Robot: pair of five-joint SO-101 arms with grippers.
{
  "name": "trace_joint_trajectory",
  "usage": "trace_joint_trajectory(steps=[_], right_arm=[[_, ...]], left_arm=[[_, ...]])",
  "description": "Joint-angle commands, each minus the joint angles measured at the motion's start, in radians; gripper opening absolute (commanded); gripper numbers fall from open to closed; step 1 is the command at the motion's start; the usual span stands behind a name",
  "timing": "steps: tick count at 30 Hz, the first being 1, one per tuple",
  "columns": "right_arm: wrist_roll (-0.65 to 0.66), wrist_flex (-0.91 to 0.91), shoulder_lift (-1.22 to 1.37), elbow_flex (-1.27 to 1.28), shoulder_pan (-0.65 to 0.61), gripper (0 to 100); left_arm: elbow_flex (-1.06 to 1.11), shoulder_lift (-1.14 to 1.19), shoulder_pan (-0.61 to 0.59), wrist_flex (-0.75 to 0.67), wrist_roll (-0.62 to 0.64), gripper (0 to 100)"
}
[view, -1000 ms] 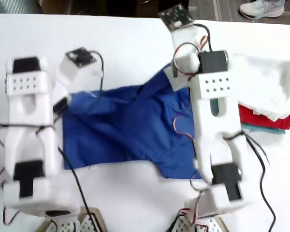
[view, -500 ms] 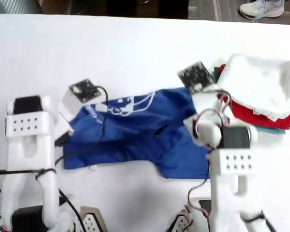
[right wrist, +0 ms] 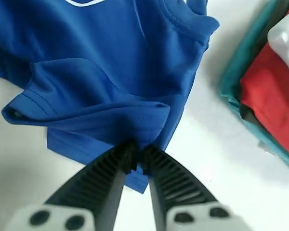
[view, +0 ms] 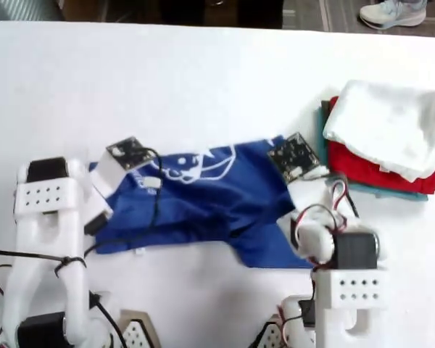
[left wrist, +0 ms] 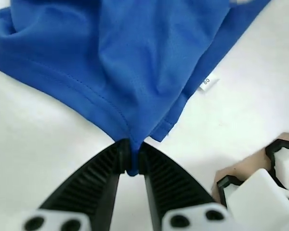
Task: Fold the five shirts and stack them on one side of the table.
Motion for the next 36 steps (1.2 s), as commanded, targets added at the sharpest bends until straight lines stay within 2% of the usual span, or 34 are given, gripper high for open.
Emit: trace_joint_trajectory(steps=[1,9,15,18,21,23,28,31,33,34,35,36], right_arm=[[0.040,0.021,-0.053,0.009,0.019,2.1],[0.147,-0.036,-0.031,0.150,0.140,2.1],[0.196,-0.091,-0.028,0.265,0.151,2.7],[0.203,-0.090,-0.036,0.264,0.151,11.8],[0.203,-0.087,-0.038,0.236,0.150,25.6],[0.199,-0.087,-0.038,0.176,0.150,28.7],[0.178,-0.096,-0.035,-0.017,0.151,21.4],[0.057,-0.170,-0.027,-0.069,0.151,13.0],[-0.023,-0.257,-0.018,-0.058,0.139,1.2],[-0.048,-0.306,0.002,-0.041,0.113,1.8],[-0.061,-0.346,0.036,-0.028,0.079,3.4],[-0.072,-0.387,0.085,-0.012,0.039,2.1]], left_arm=[[0.025,-0.032,0.000,-0.011,-0.025,3],[0.148,-0.026,-0.002,-0.138,-0.021,3],[0.168,-0.026,-0.002,-0.169,-0.018,3],[0.160,-0.031,-0.002,-0.163,-0.018,6],[0.125,-0.032,-0.009,-0.138,-0.018,17],[0.059,-0.032,-0.017,-0.094,-0.018,21],[-0.213,-0.031,-0.041,0.025,-0.018,21],[-0.371,-0.025,-0.055,0.057,-0.018,20],[-0.406,-0.018,-0.043,0.040,-0.015,12],[-0.400,-0.008,-0.015,0.012,0.009,4],[-0.383,0.015,0.009,-0.021,0.057,1],[-0.358,0.051,0.034,-0.055,0.098,4]])
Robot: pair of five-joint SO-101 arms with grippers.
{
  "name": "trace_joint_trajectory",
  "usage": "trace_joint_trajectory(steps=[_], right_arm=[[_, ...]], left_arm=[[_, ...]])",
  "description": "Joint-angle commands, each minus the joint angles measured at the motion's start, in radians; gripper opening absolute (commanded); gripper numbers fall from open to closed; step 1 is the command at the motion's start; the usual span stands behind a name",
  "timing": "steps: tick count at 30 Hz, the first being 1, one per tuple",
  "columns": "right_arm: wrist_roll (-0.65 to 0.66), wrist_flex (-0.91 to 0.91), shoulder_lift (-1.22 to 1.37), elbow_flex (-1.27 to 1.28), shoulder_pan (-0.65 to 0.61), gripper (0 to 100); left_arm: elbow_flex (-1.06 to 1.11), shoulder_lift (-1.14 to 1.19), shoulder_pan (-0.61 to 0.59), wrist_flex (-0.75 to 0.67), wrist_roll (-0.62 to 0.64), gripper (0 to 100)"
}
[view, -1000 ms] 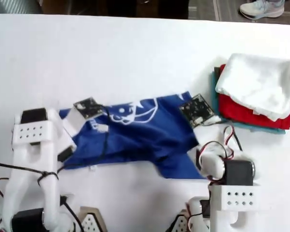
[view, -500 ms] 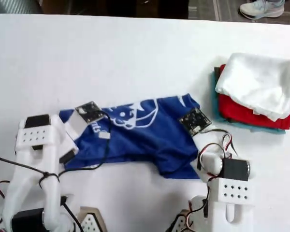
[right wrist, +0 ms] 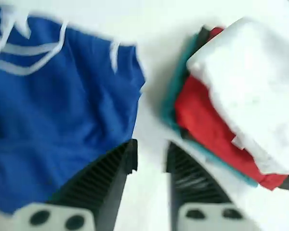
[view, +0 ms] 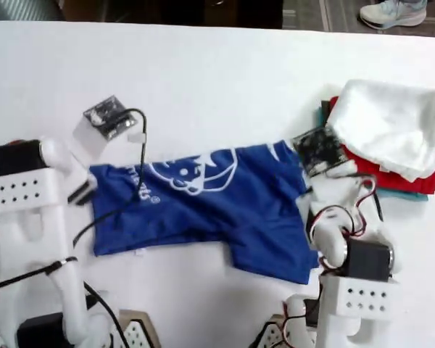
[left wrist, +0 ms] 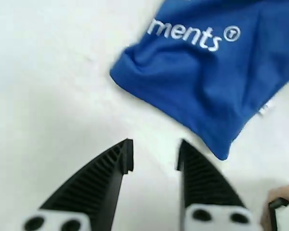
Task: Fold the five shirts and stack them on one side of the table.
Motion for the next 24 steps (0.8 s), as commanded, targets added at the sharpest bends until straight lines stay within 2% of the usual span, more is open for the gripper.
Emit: trace_joint_trajectory(steps=[1,4,8,13,22,24], right_arm=[[-0.049,-0.160,0.145,0.014,-0.113,1.9],[-0.052,-0.315,0.381,0.011,-0.196,2.0],[-0.144,-0.426,0.733,-0.138,-0.222,2.0],[-0.253,-0.392,1.116,-0.437,-0.222,2.0],[-0.261,-0.200,1.604,-0.918,-0.191,2.0],[-0.261,-0.168,1.669,-1.010,-0.168,2.0]], left_arm=[[0.010,0.084,0.084,-0.098,0.115,3],[0.053,0.242,0.160,-0.213,0.176,3],[0.024,0.448,0.166,-0.344,0.258,3],[-0.048,0.603,0.114,-0.344,0.261,3],[-0.220,0.861,0.020,-0.341,0.261,3],[-0.314,0.930,0.008,-0.290,0.262,3]])
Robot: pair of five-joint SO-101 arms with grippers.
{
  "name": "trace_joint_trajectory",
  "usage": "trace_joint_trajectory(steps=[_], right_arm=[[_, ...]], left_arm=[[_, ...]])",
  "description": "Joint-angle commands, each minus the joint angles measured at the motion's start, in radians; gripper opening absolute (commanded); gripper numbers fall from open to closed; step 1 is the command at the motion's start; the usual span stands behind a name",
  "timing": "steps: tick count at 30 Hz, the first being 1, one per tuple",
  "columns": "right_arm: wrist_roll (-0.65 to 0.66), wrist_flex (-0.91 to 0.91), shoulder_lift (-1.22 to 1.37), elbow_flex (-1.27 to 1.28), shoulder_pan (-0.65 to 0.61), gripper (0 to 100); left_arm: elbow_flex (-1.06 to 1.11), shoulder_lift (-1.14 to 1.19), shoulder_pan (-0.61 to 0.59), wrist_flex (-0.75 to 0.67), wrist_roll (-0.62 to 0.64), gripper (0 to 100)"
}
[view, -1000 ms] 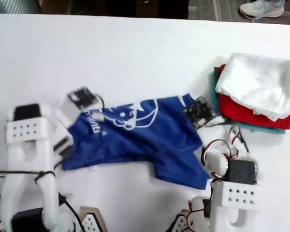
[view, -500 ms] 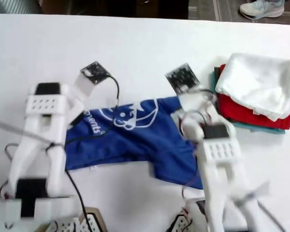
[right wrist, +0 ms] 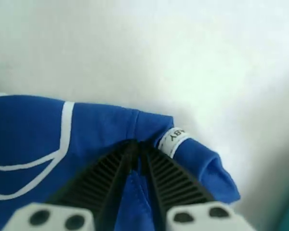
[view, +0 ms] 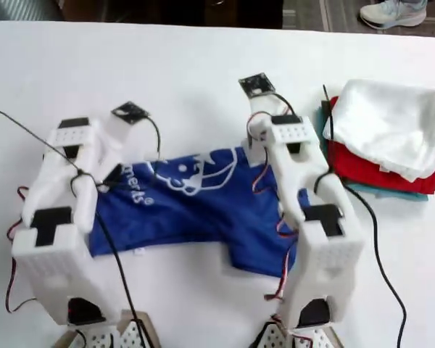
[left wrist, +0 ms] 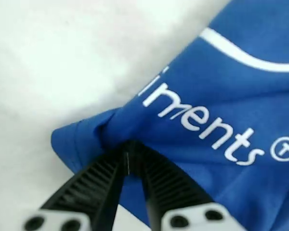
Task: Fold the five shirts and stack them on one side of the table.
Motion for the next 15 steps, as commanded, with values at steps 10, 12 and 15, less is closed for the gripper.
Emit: trace_joint_trajectory(steps=[10,12,15], right_arm=[[-0.008,0.188,0.292,-0.588,0.050,2.0],[-0.008,0.229,0.326,-0.667,0.039,2.0],[-0.009,0.351,0.344,-0.778,0.022,2.0]], left_arm=[[-0.874,0.489,-0.063,0.373,0.008,3],[-1.046,0.571,-0.061,0.457,0.008,3],[-1.290,0.660,-0.060,0.594,0.008,3]])
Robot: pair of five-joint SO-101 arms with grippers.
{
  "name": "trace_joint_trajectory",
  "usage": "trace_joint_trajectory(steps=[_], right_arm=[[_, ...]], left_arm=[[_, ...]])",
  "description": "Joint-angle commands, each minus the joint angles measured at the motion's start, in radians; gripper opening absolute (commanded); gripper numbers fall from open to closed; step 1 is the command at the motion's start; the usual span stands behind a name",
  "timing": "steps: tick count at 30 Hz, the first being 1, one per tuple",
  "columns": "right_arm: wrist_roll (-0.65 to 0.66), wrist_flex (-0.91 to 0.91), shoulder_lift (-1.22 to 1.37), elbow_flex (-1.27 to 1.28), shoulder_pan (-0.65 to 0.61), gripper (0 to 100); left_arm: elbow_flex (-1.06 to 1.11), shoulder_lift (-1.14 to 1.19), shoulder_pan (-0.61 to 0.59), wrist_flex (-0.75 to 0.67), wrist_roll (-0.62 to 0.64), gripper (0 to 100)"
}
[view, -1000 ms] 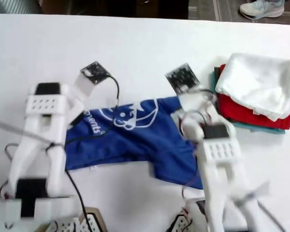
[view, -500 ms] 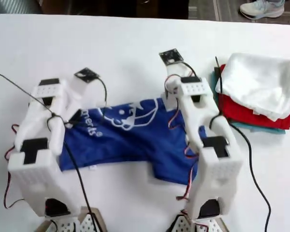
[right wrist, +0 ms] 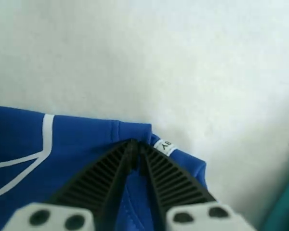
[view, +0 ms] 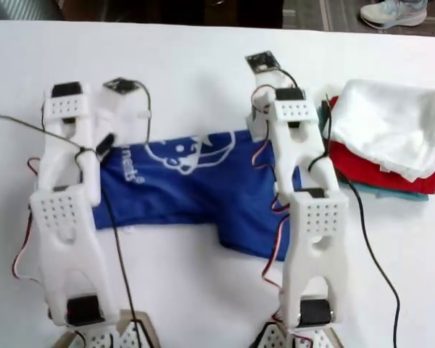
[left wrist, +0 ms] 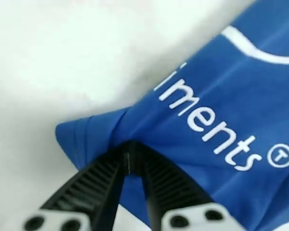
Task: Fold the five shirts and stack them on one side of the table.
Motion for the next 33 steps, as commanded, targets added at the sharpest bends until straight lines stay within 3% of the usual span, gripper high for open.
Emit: trace_joint_trajectory(steps=[1,6,13,19,21,29,33], right_arm=[[-0.006,0.130,-0.005,-0.169,-0.015,2.0],[-0.023,0.272,-0.033,-0.394,-0.016,2.0],[-0.040,0.522,-0.101,-0.655,-0.041,2.0],[-0.040,0.533,-0.188,-0.612,-0.048,2.0],[-0.040,0.533,-0.248,-0.569,-0.058,2.0],[-0.032,0.521,-0.633,-0.118,-0.170,2.0],[-0.034,0.364,-0.786,0.279,-0.182,2.0]], left_arm=[[-0.328,0.087,-0.040,0.104,0.008,3],[-0.429,0.031,-0.064,0.103,0.048,3],[-0.344,-0.218,-0.064,0.104,0.049,3],[0.229,-0.543,-0.037,0.089,0.038,3],[0.452,-0.687,-0.020,0.017,0.023,3],[1.386,-1.204,-0.008,-0.586,-0.005,3],[1.566,-1.209,-0.006,-0.763,0.023,3]])
